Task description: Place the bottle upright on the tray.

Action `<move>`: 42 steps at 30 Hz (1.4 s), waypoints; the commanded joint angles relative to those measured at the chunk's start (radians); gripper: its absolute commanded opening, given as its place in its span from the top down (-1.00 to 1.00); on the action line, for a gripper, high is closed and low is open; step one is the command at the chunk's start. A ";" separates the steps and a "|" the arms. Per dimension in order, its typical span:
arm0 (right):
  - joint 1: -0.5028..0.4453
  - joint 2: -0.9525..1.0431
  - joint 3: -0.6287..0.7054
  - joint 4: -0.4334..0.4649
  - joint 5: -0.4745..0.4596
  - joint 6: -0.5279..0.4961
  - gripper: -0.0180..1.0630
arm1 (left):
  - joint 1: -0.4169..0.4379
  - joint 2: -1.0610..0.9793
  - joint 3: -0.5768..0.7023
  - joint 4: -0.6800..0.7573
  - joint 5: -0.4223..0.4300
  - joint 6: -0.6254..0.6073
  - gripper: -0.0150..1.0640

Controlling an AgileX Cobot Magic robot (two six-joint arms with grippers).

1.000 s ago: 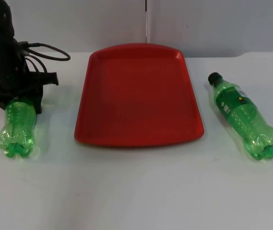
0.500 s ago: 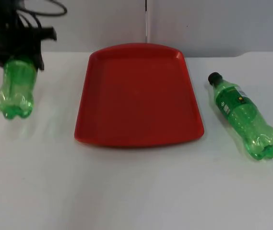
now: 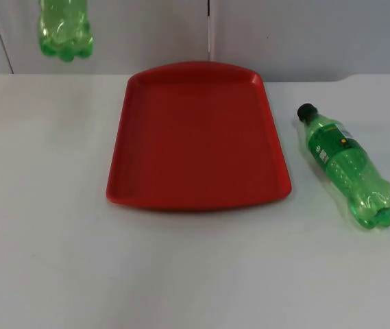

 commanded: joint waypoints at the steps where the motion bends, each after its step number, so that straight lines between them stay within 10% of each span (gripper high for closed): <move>1: -0.007 -0.003 0.002 -0.005 -0.003 -0.010 -0.97 | -0.009 -0.018 -0.002 -0.119 -0.056 0.118 0.97; 17: -0.007 -0.003 0.002 -0.005 -0.003 -0.010 -0.97 | -0.183 -0.006 -0.004 -0.888 -0.457 1.101 0.97; 21: -0.007 -0.003 0.002 -0.005 -0.003 -0.010 -0.97 | -0.187 0.028 -0.025 -0.989 -0.402 1.198 0.97; 28: -0.007 -0.003 0.002 -0.005 -0.003 -0.010 -0.97 | -0.180 0.129 -0.124 -0.989 -0.044 1.309 0.97; 42: -0.007 -0.003 0.002 -0.005 -0.003 -0.010 -0.97 | -0.182 0.240 -0.143 -0.989 -0.112 1.420 0.97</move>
